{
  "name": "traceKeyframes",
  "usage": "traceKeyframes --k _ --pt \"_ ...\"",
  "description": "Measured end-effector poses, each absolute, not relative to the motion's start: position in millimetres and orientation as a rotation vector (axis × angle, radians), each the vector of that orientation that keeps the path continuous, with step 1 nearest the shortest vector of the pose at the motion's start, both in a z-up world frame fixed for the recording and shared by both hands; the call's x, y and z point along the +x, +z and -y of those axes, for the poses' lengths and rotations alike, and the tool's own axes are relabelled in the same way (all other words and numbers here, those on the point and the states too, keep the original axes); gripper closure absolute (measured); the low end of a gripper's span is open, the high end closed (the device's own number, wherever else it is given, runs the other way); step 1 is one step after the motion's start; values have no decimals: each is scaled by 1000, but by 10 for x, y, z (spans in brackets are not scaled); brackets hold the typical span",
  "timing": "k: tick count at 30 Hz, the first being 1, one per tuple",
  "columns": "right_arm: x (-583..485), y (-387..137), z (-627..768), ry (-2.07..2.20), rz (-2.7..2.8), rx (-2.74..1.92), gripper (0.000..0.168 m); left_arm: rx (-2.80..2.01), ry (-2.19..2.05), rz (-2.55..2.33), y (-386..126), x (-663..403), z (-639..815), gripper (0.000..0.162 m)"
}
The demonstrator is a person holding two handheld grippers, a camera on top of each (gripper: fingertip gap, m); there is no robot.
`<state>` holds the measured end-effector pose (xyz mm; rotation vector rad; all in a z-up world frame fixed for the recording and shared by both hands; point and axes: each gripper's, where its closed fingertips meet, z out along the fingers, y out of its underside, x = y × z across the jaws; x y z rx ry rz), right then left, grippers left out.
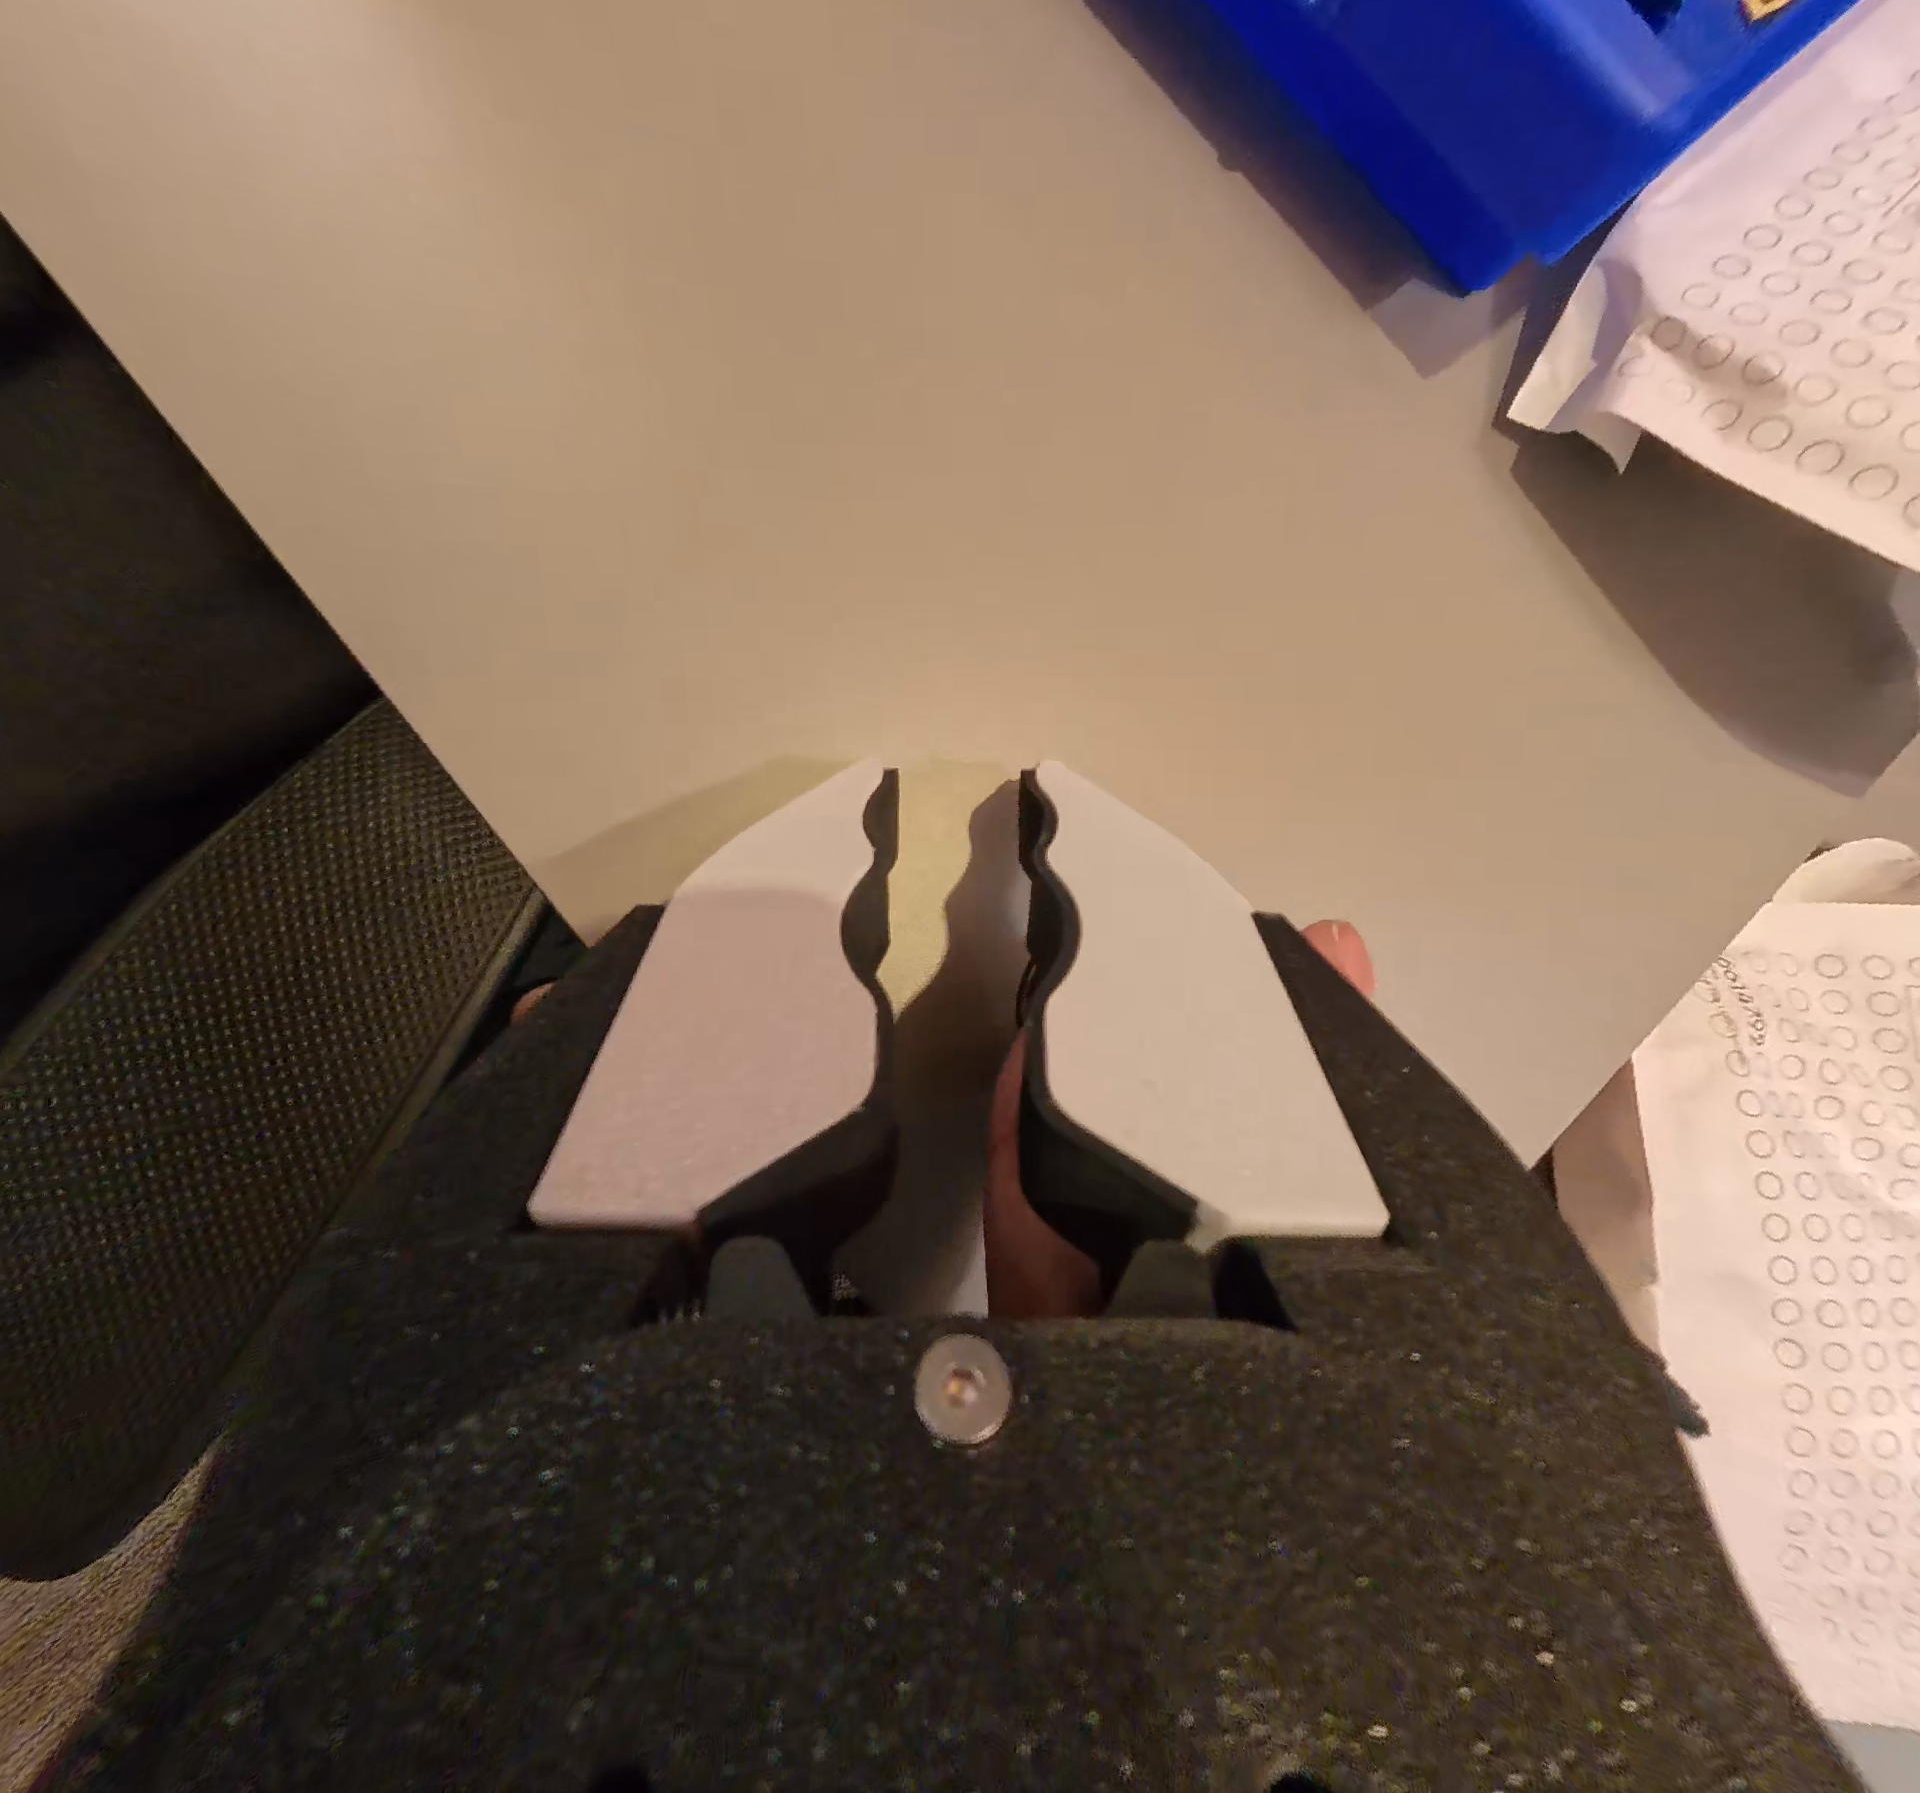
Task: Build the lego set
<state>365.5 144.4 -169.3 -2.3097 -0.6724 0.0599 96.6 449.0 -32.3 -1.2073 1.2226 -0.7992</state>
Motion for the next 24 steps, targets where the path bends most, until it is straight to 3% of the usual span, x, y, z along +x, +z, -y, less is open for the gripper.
traceKeyframes --k 16,24 --pt "3606 -1636 -1478 67 737 -2339 146 -1191 -797 -1254 -273 991 -4394 138" --pt "3589 -1130 -1853 50 682 -2114 139 -1198 -792 -1249 -287 997 -4418 138"
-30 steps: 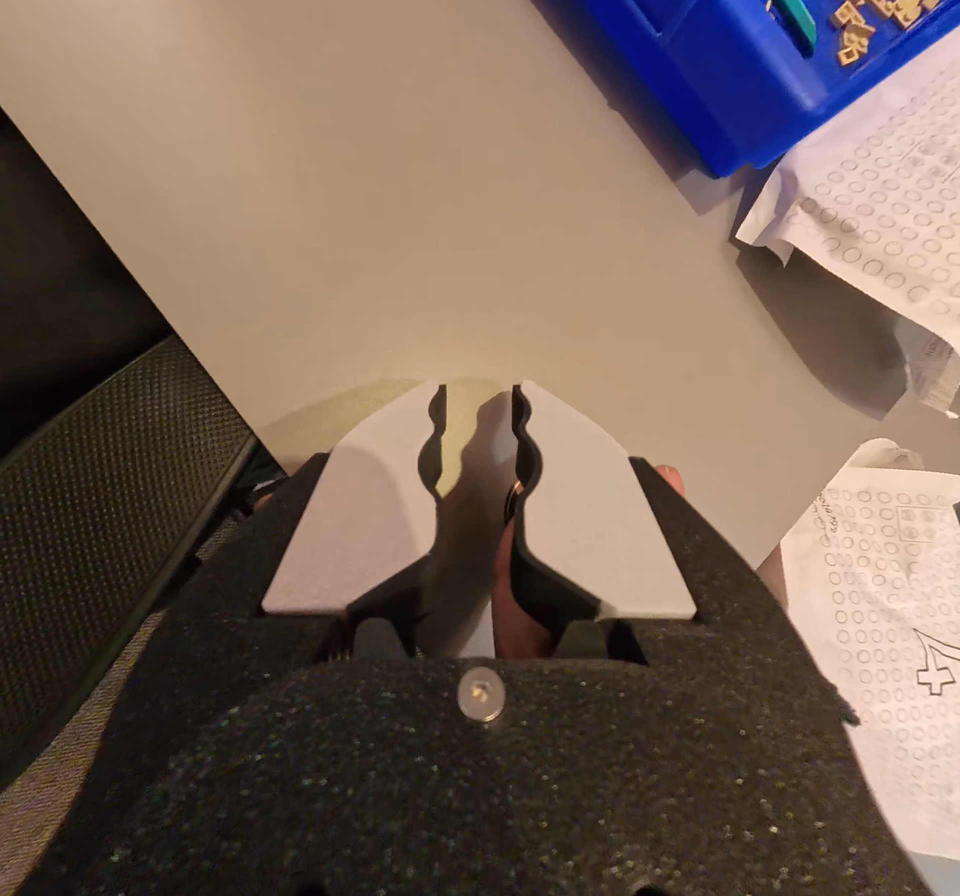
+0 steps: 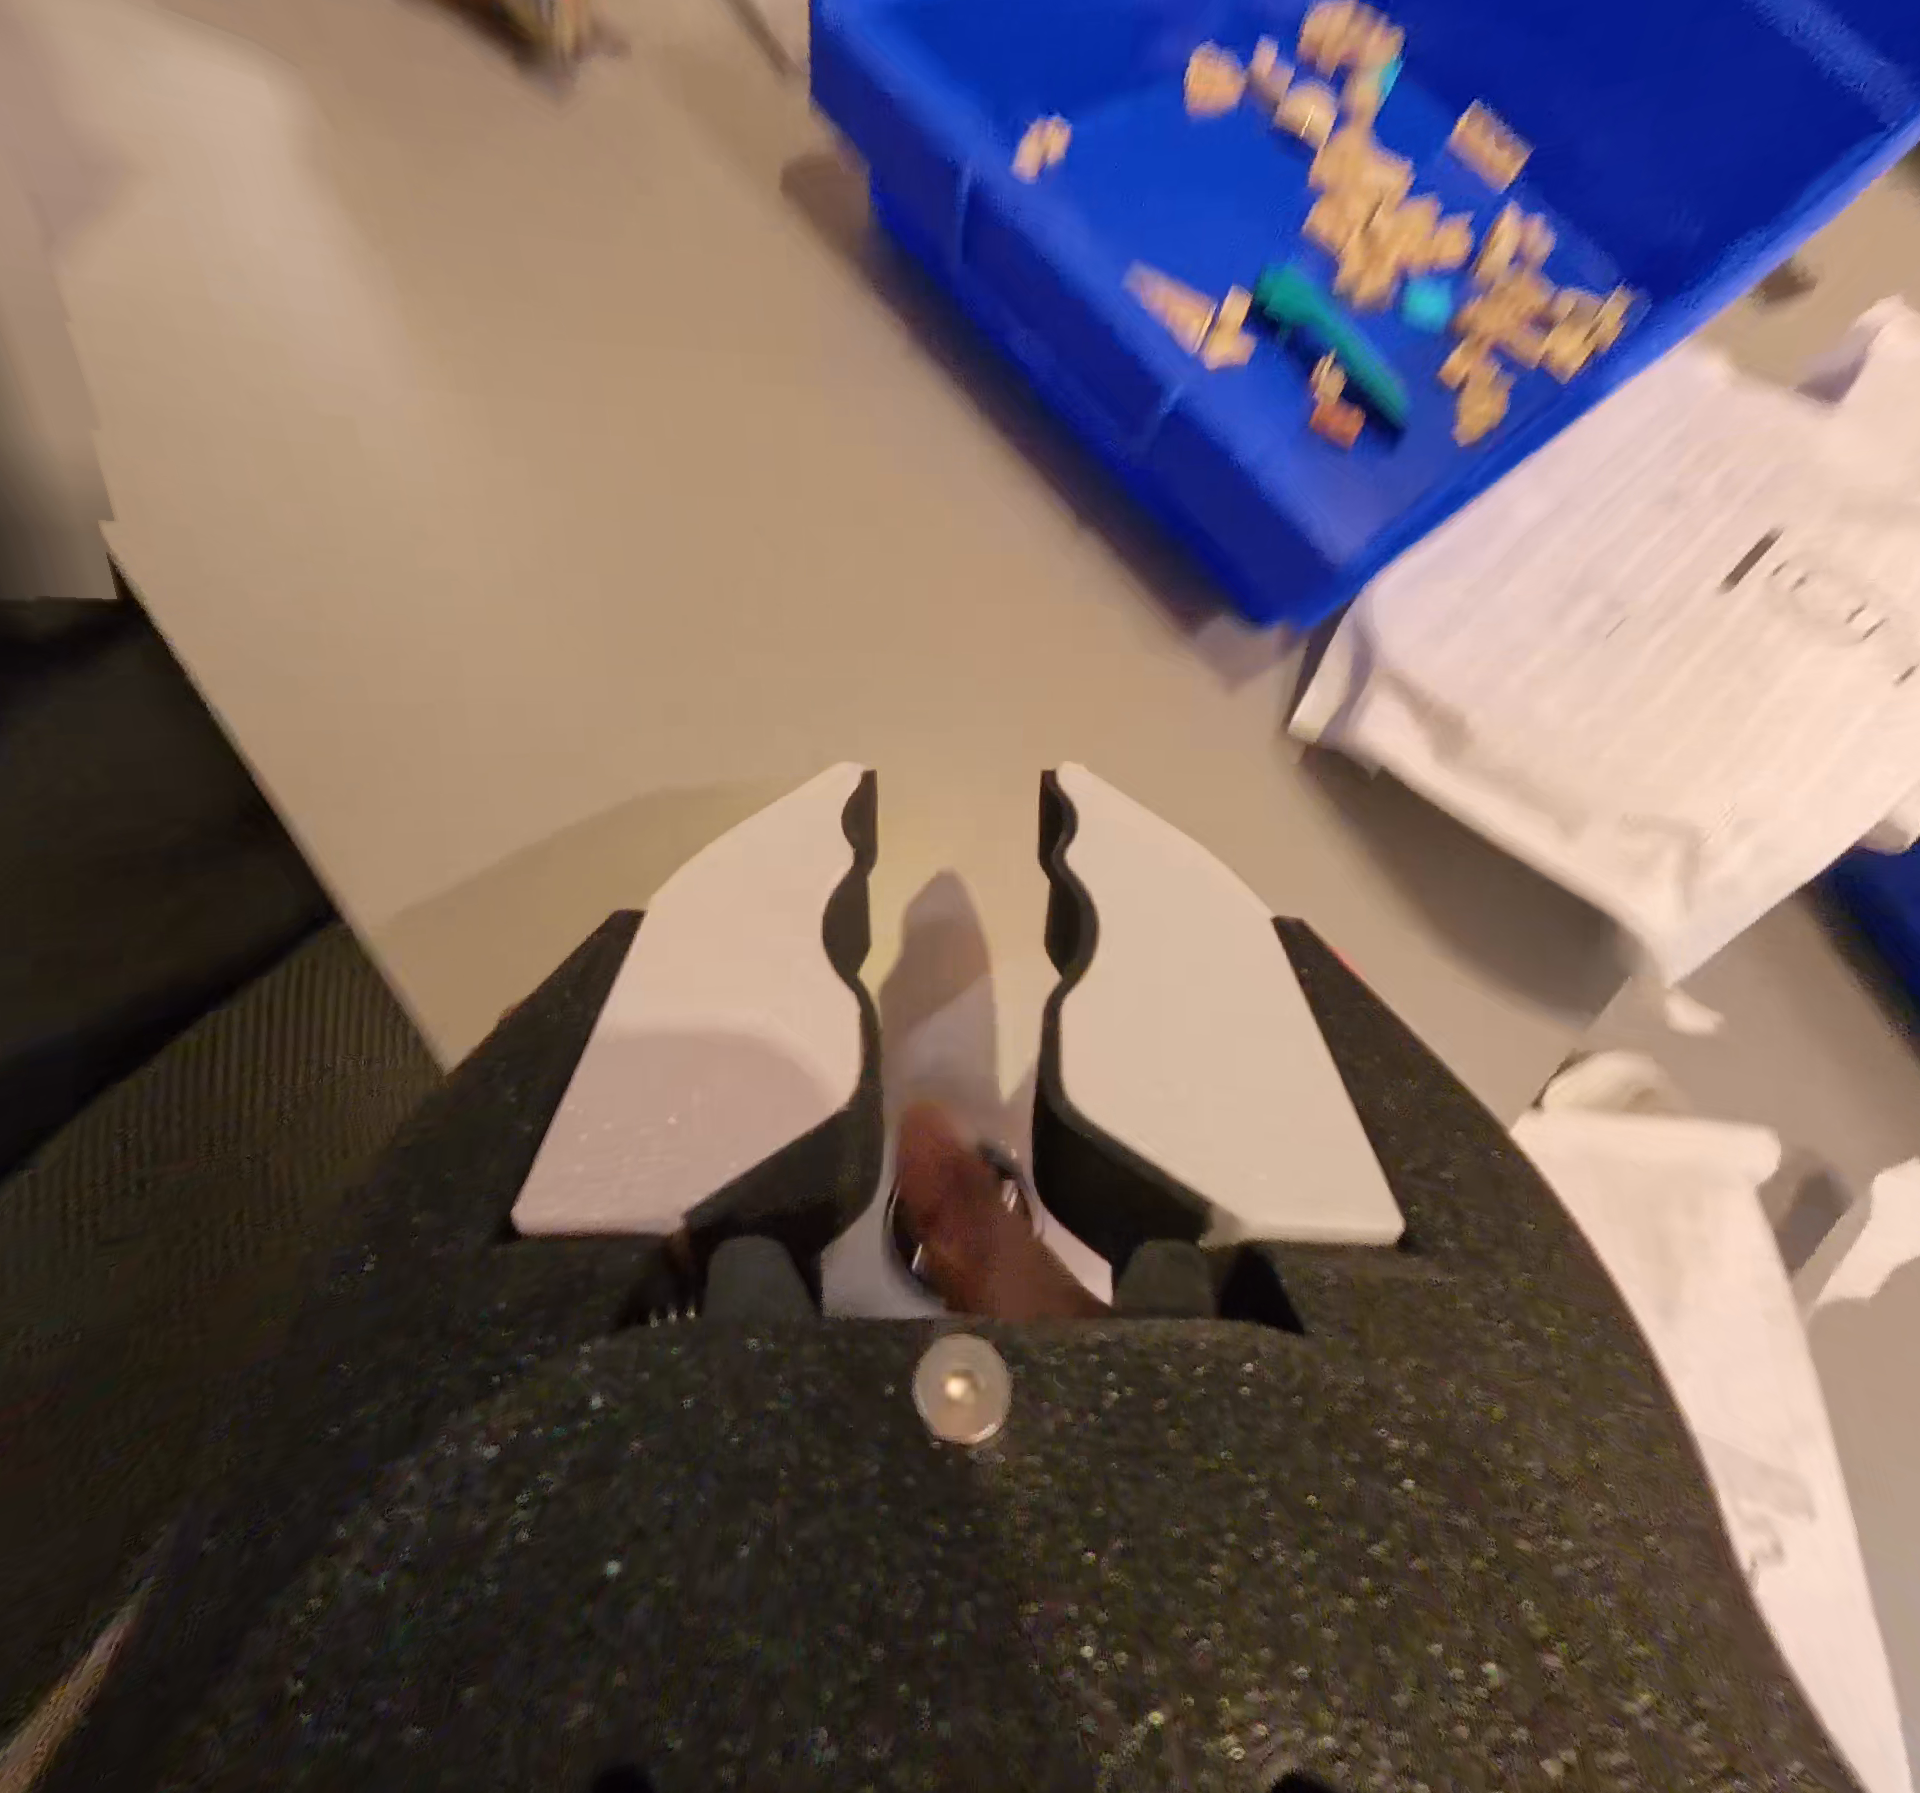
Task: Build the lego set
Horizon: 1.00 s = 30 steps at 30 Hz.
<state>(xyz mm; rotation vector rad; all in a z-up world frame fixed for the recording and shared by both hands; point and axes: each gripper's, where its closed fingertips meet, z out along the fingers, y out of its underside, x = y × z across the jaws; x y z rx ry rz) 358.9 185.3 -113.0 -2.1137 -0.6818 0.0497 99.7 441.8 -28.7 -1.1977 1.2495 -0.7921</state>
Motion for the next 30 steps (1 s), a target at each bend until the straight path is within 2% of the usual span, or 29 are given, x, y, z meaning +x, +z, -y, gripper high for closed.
traceKeyframes --k 5,8,13,17,21,30 --pt "3319 -433 -2689 49 590 -1785 143 -1201 -792 -1245 -319 1021 -4424 138" --pt "3094 154 -3253 58 531 -1585 147 -1200 -782 -1248 -335 1036 -4430 138" --pt "2673 1259 -3915 294 455 -1342 150 -1212 -769 -1249 -420 1001 -4474 138" --pt "2570 1798 -4278 373 447 -1263 150 -1237 -778 -1231 -474 949 -4536 138" --pt "2649 1971 -4544 425 395 -1211 151 -1262 -775 -1213 -497 895 -4617 138" --pt "2811 1795 -5096 474 454 -1306 150 -1275 -763 -1212 -546 874 -4687 138"
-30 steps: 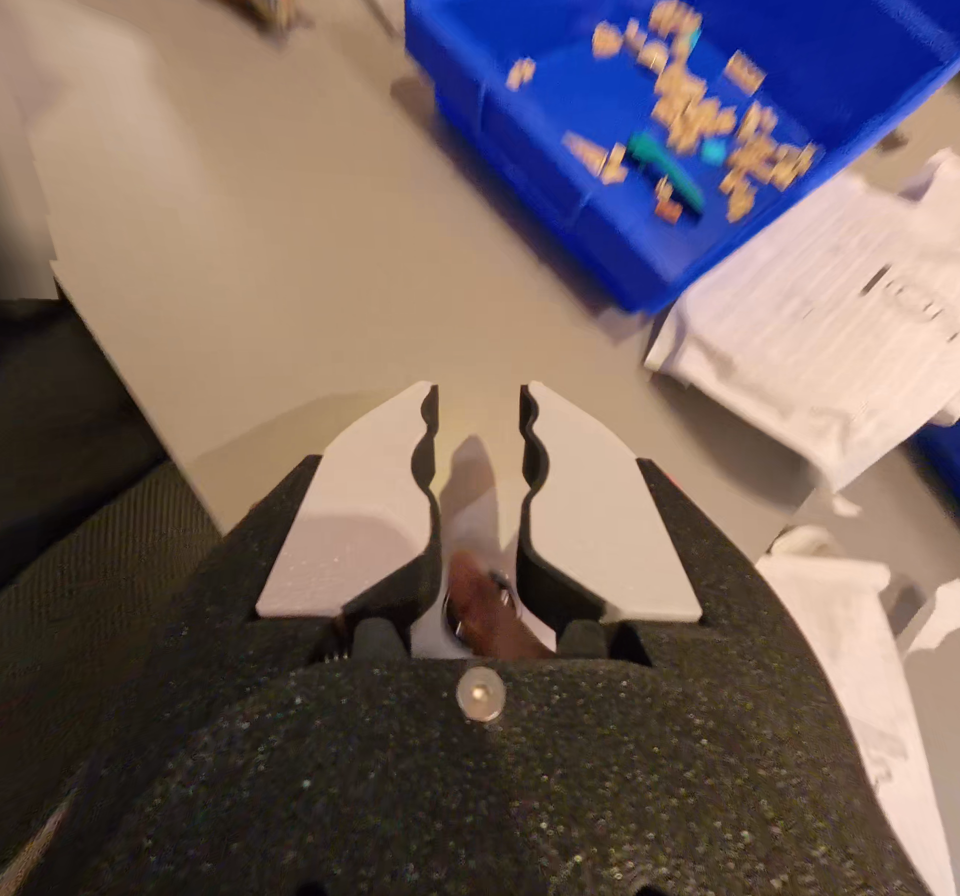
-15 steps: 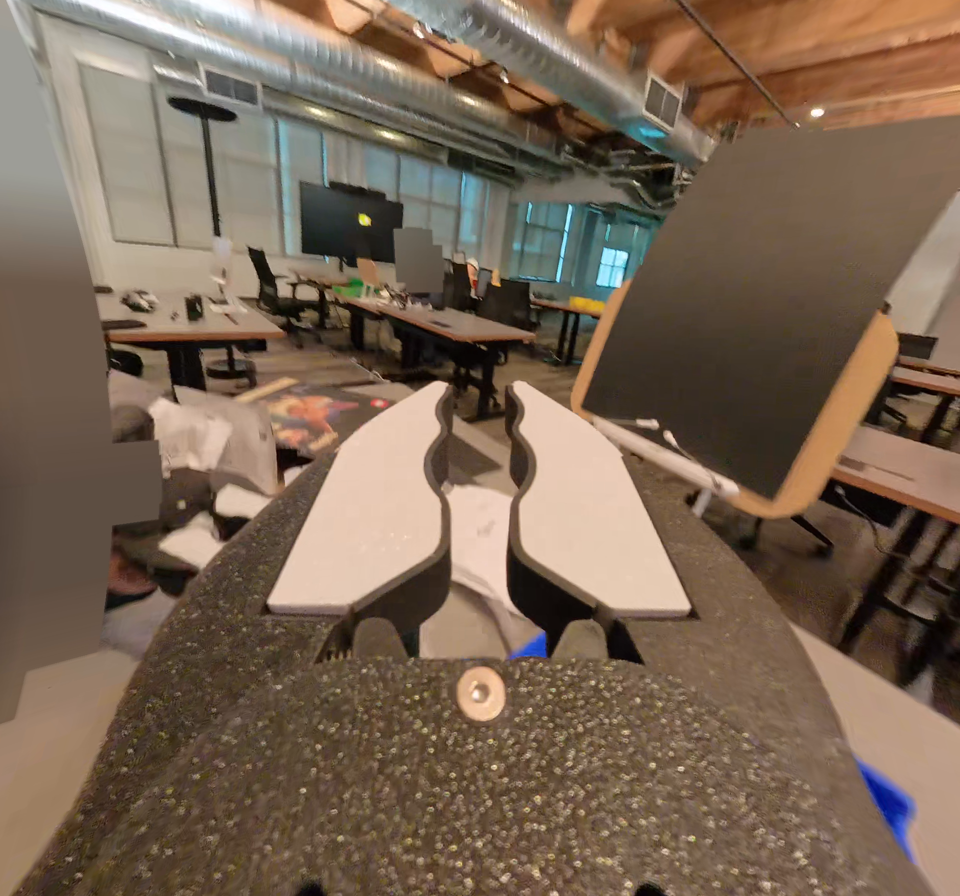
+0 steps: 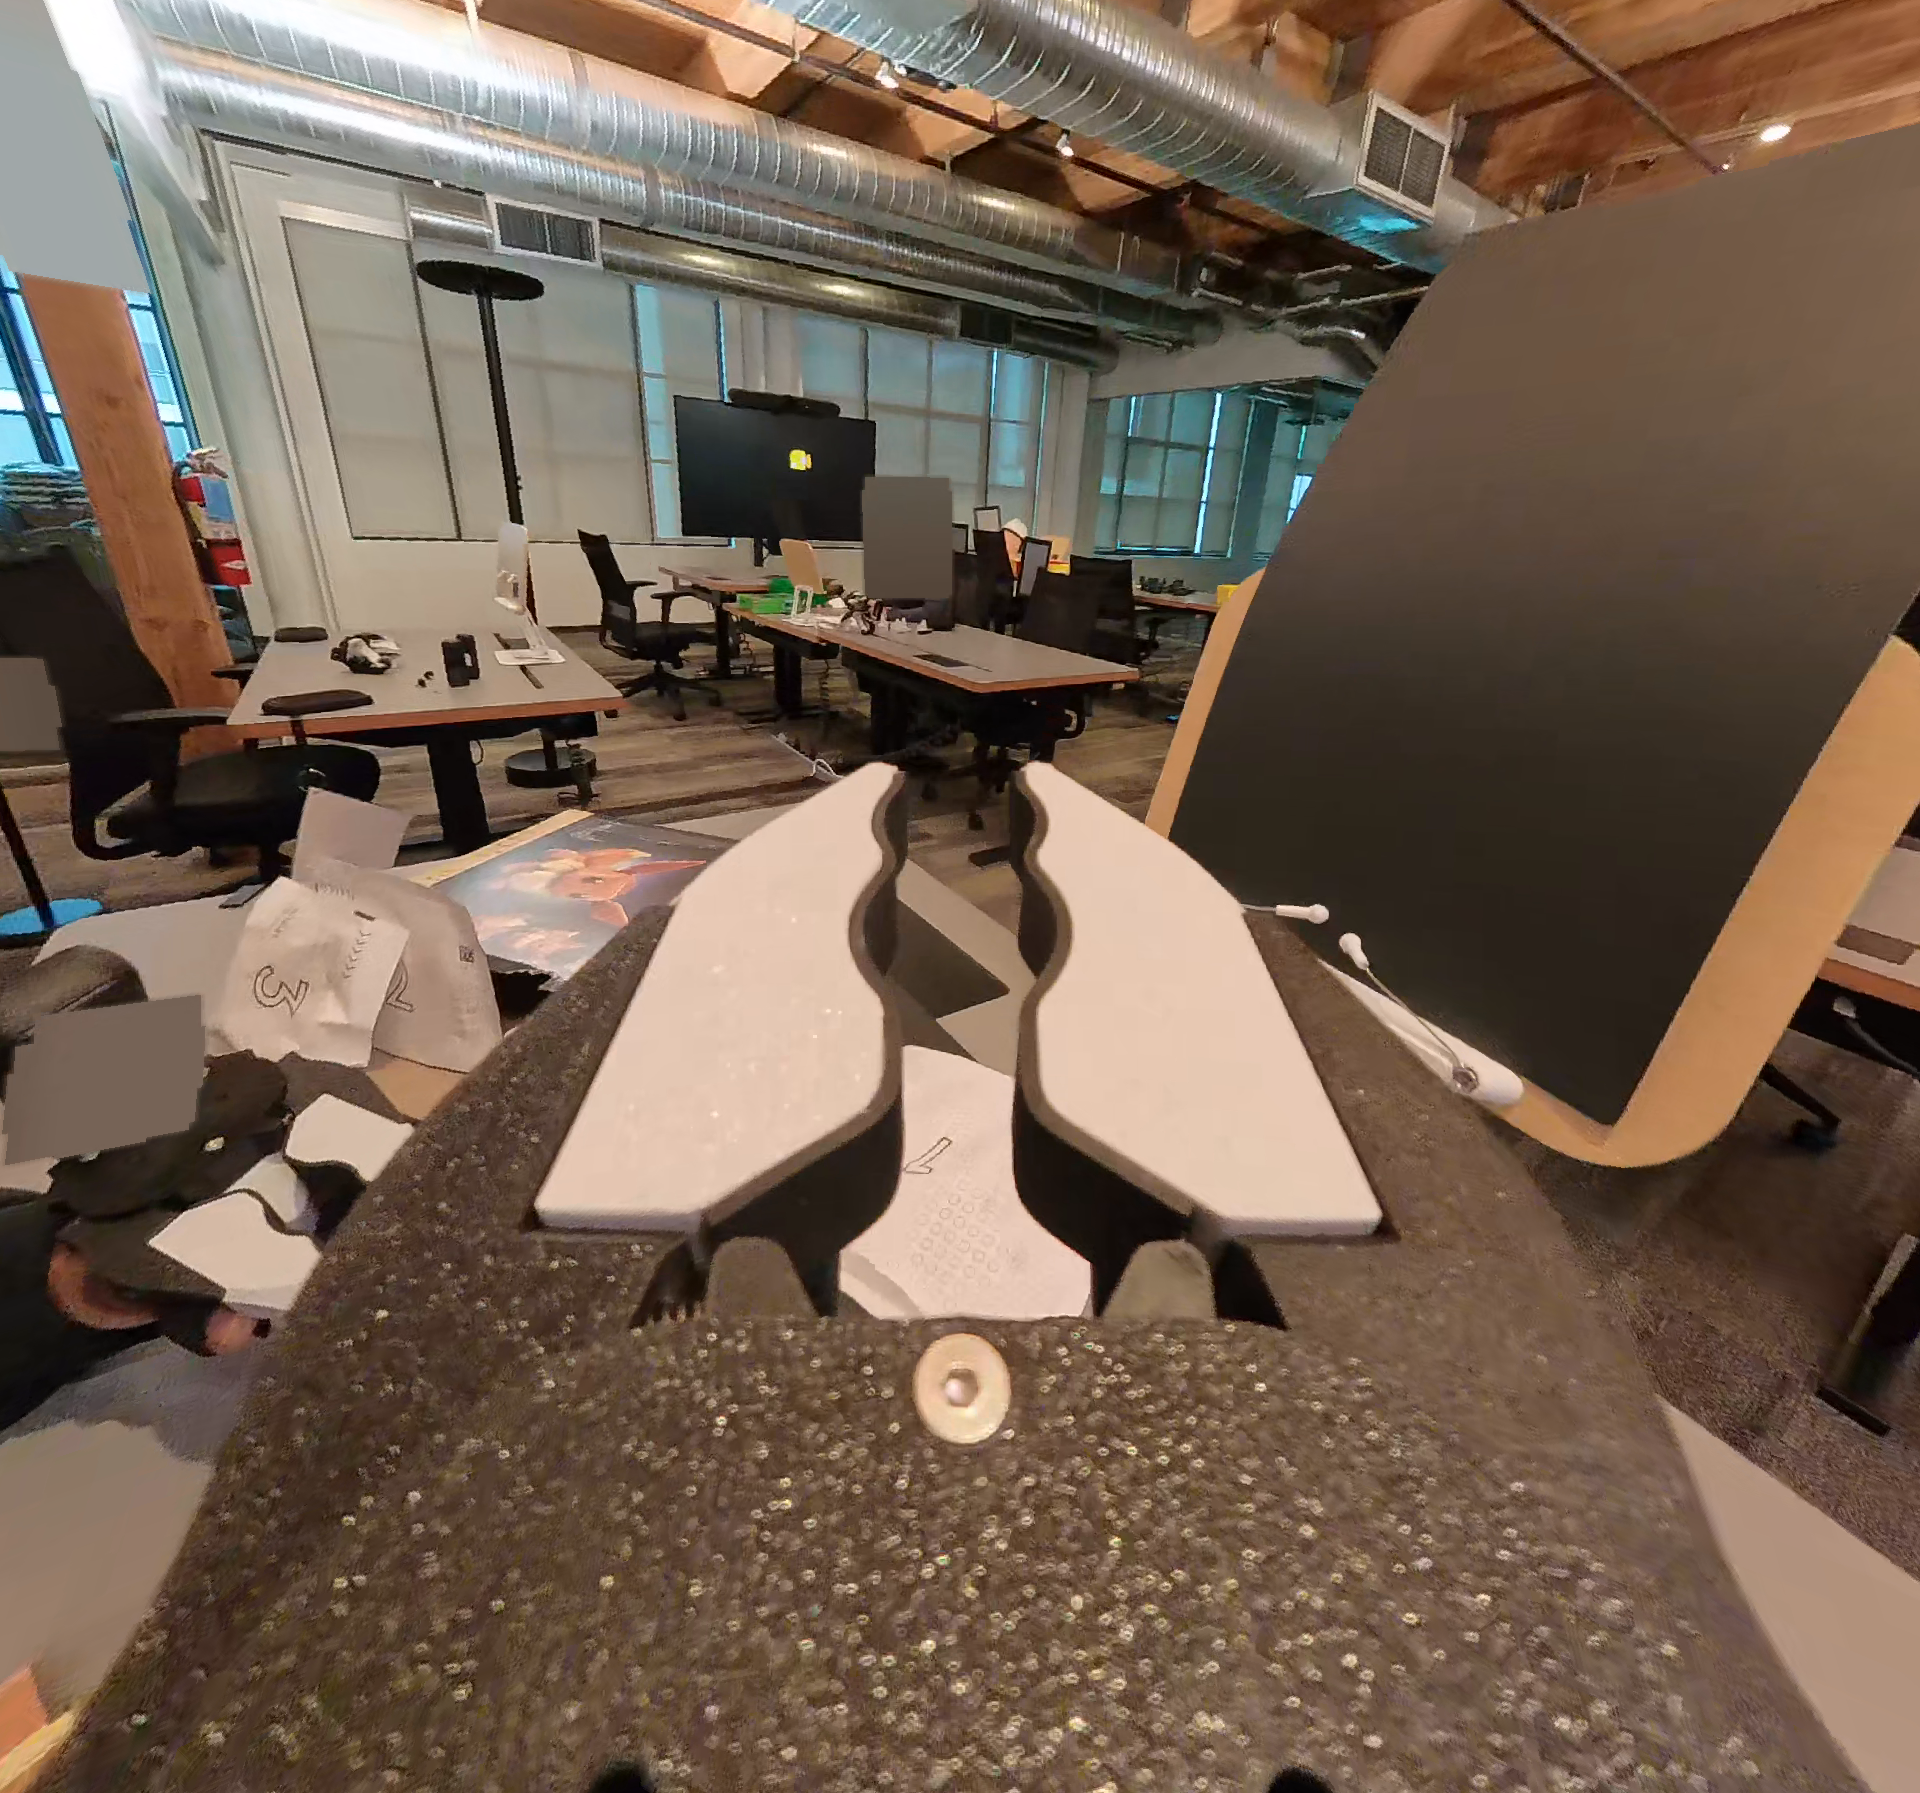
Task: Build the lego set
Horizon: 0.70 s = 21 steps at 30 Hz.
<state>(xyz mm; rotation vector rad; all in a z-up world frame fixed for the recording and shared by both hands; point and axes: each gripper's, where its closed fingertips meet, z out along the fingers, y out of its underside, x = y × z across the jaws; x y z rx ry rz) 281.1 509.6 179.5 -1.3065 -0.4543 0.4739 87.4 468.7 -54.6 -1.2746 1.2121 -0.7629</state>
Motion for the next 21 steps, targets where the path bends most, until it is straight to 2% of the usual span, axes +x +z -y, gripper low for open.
traceKeyframes --k 21 --pt "2666 1432 -5438 414 640 -1452 148 -1293 -688 -1182 -646 792 -4857 138"
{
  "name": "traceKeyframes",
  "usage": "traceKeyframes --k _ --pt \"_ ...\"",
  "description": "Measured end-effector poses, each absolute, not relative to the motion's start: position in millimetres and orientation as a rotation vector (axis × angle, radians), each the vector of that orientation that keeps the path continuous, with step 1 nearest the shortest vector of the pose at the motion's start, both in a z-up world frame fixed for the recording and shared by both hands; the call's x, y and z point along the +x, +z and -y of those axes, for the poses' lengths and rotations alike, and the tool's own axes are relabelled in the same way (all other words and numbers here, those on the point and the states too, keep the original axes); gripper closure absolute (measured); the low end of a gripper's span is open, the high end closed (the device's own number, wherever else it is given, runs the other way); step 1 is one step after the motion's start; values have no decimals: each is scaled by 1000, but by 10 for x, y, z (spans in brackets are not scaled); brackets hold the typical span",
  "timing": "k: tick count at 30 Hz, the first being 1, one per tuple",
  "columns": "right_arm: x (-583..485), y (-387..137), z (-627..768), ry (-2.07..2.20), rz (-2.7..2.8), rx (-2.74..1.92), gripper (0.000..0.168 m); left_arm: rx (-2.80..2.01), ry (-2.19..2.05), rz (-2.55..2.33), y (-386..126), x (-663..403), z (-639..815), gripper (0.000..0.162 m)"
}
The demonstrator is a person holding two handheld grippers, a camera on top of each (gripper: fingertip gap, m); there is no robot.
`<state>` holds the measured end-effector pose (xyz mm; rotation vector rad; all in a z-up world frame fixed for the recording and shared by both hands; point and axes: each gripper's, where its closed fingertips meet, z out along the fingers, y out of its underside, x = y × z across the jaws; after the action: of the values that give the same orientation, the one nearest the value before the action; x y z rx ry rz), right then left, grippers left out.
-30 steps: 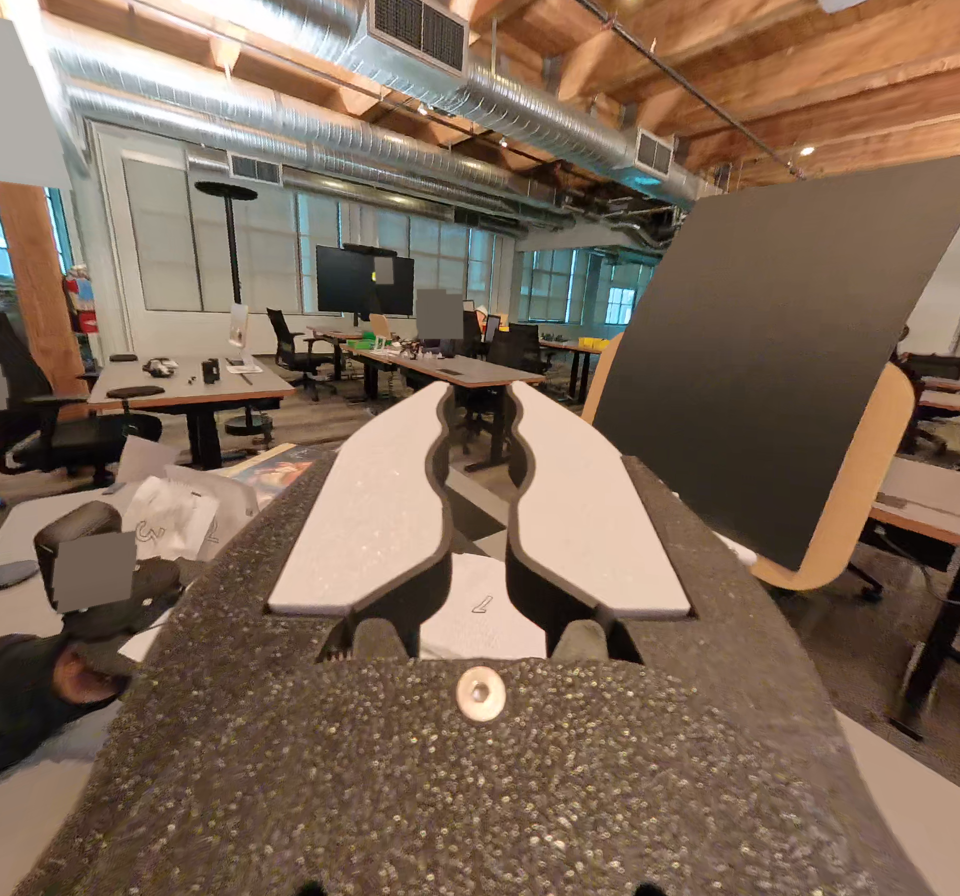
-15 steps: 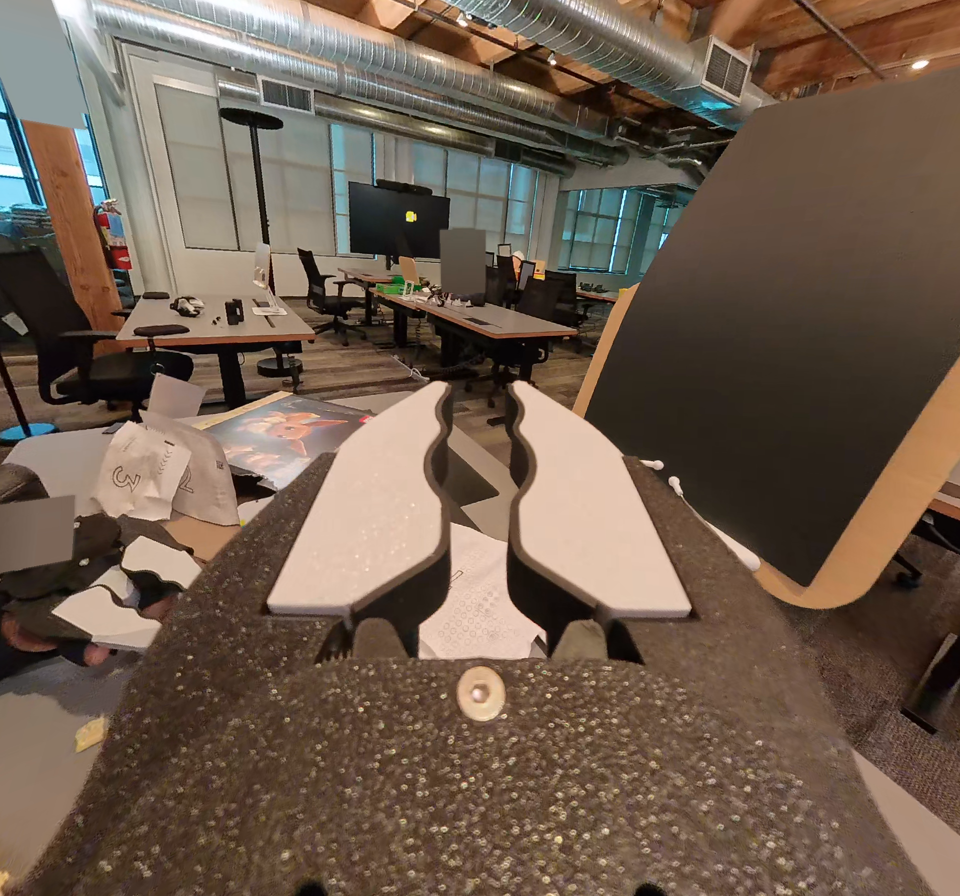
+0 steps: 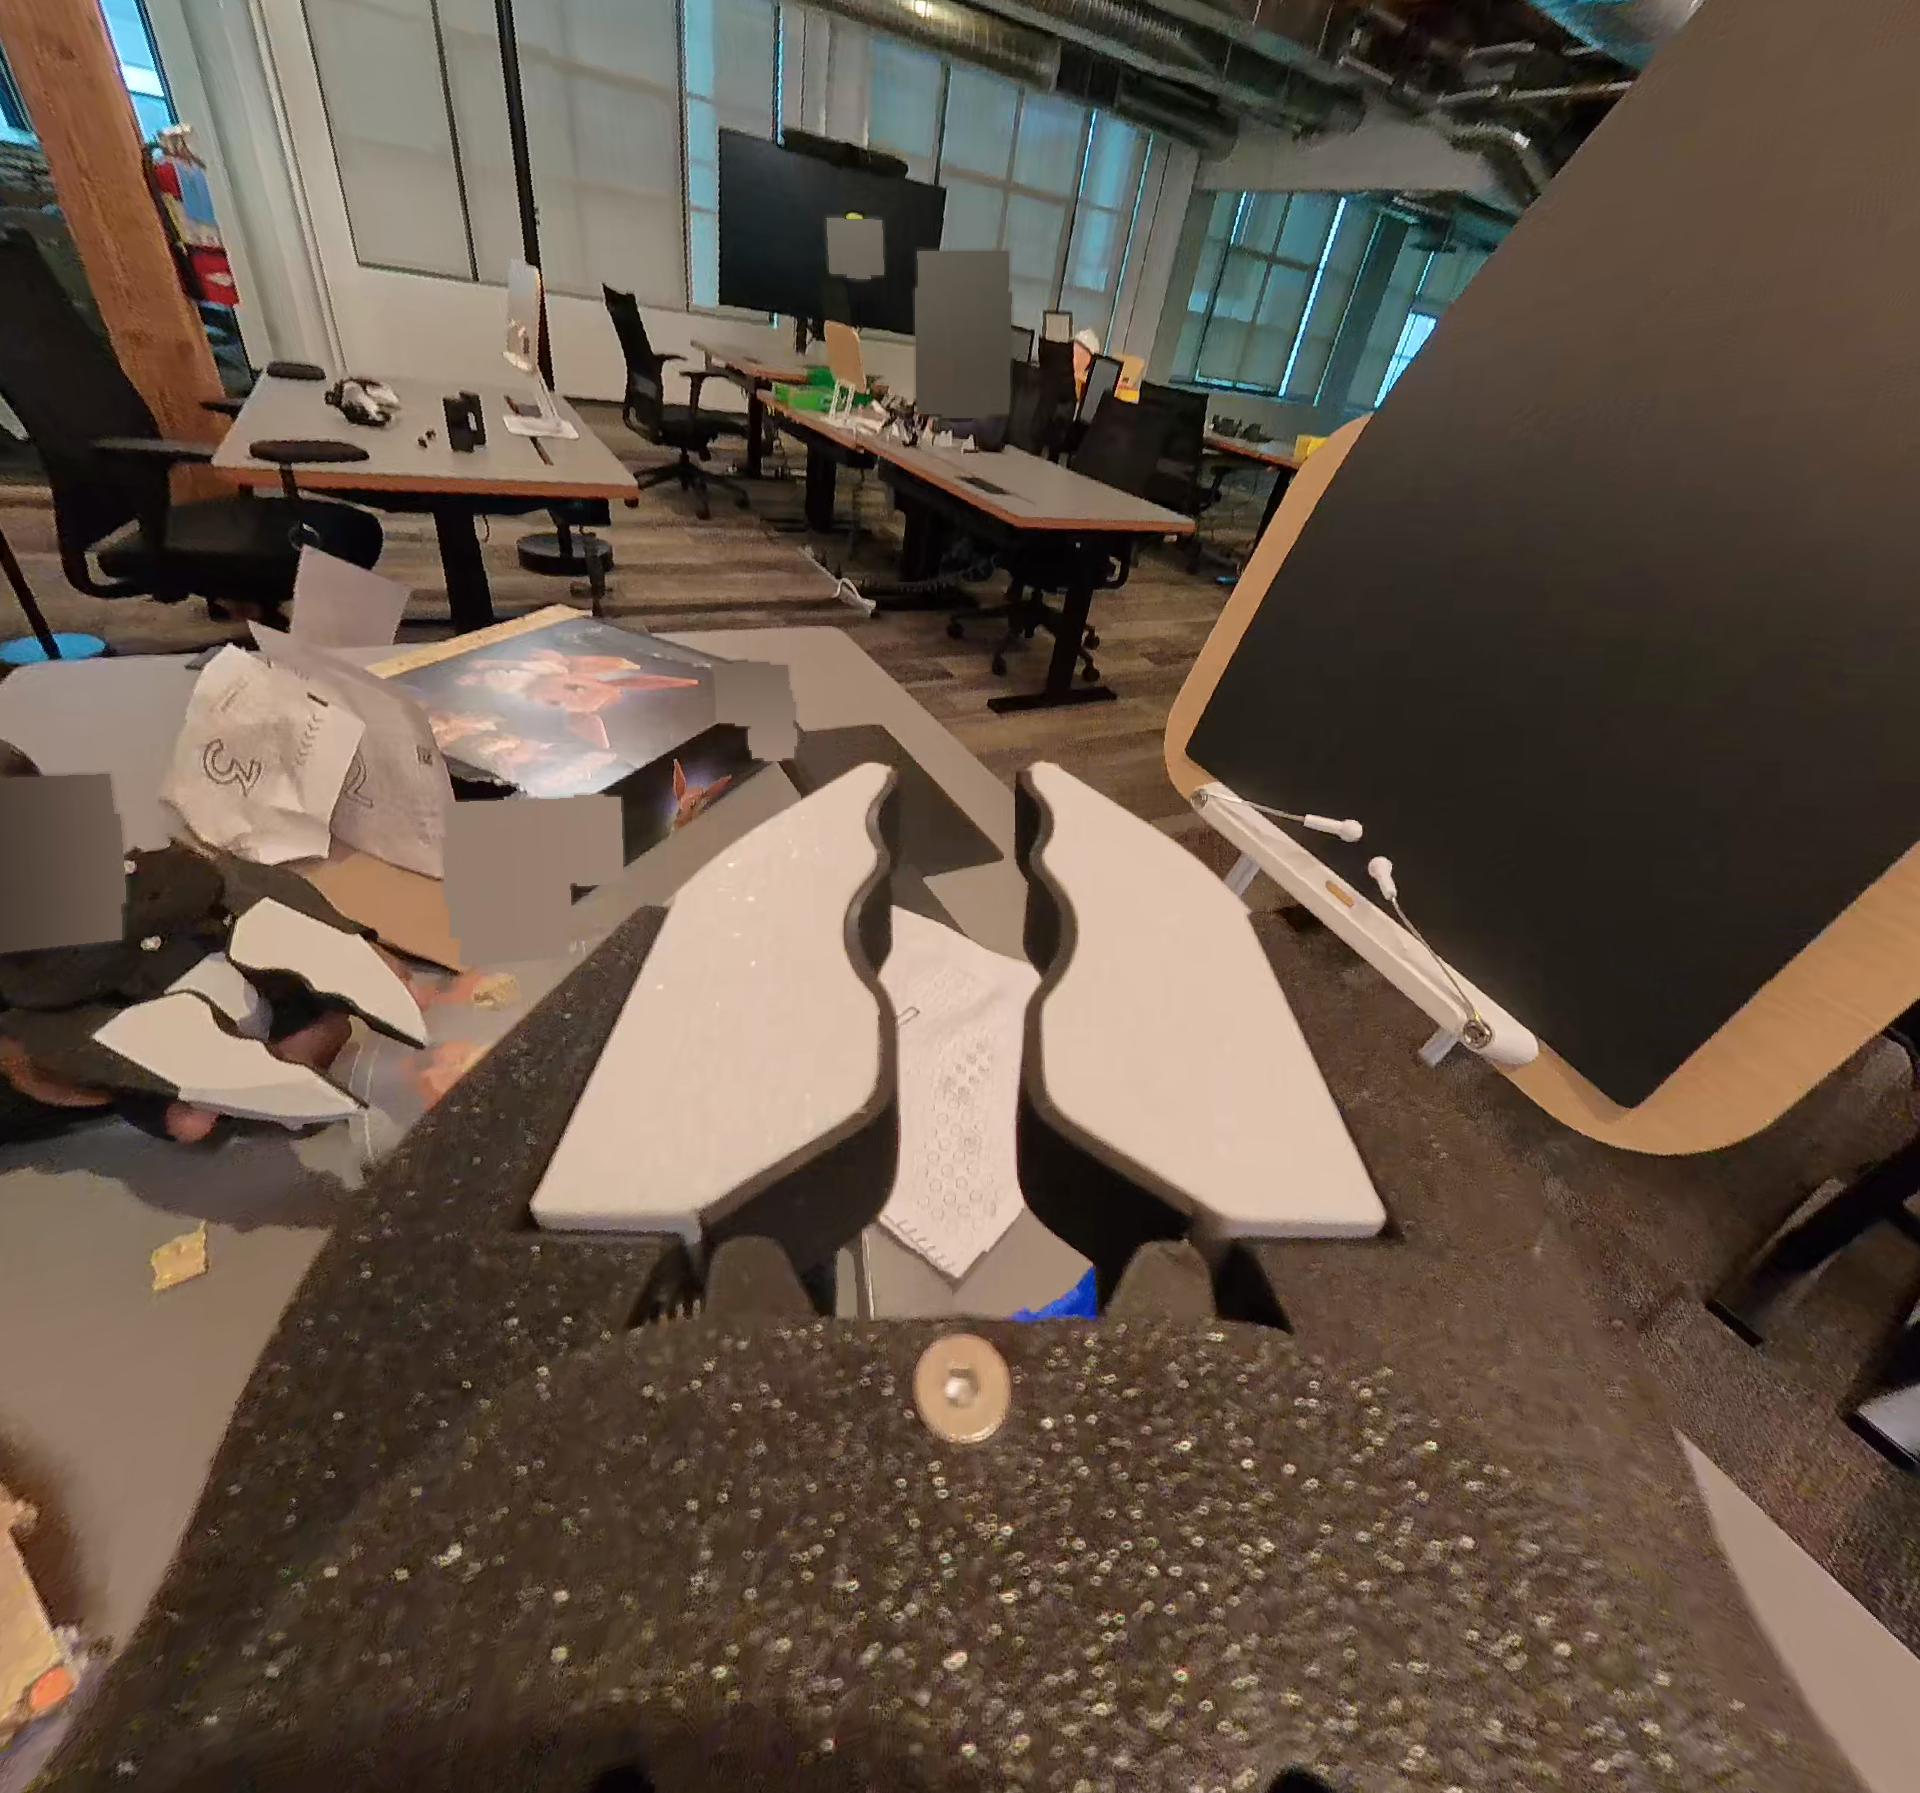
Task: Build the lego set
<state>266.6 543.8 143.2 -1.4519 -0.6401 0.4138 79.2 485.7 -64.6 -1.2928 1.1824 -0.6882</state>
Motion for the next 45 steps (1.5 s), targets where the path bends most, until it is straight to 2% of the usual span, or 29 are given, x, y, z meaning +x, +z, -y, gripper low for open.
traceKeyframes --k 10,21,45 --pt "2993 898 -5501 293 690 -1745 148 -1290 -681 -1189 -656 798 -4849 138" --pt "3321 533 -5581 273 688 -1933 151 -1287 -678 -1195 -665 812 -4835 138" --pt "3288 259 -5542 206 786 -2053 151 -1305 -674 -1209 -744 838 -4842 138"
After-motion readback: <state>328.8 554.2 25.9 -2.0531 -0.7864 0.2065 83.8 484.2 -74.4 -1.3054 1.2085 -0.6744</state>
